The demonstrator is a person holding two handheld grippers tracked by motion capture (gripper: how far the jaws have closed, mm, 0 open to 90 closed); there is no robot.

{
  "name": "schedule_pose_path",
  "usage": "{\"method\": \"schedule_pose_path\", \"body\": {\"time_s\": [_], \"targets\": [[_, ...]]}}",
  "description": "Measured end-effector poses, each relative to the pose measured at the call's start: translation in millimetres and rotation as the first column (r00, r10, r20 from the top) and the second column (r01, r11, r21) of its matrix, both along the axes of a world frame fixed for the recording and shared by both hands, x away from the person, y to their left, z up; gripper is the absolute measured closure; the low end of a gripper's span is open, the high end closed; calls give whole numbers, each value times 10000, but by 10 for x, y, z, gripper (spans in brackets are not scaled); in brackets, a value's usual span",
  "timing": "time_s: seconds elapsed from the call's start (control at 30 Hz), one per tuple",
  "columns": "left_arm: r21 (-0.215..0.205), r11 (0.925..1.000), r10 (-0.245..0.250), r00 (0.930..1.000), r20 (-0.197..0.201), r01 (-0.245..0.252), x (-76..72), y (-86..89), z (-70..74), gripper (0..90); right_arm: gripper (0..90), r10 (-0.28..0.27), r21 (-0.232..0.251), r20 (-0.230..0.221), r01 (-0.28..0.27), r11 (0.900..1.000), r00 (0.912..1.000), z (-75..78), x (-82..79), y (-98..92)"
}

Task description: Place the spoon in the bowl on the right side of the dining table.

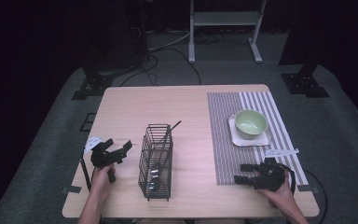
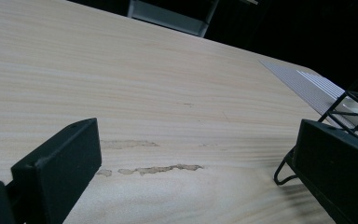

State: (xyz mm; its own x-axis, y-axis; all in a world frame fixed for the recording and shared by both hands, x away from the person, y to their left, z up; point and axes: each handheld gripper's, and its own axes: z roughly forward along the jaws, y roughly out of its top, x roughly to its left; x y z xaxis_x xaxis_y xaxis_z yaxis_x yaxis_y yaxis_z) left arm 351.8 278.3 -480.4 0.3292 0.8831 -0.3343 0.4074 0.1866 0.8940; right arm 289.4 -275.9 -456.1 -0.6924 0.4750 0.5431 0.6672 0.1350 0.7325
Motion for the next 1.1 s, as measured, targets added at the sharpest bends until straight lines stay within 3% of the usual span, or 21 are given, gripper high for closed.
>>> {"method": "schedule_pose_path", "body": {"time_s": [0.53,0.77,1.1], "targets": [[78,10000,18,10000,86,-18,-6,-12,2,1,131,342,120,246,-345,9993,9991,172,46,118],[37,10000,88,9999,102,-89,-10,-9,2,1,130,537,-30,354,-536,9986,9979,323,53,273],[1,10000,67,9999,87,-67,-9,-4,1,1,130,1281,-331,512,-1265,9914,9904,608,61,592]]}}
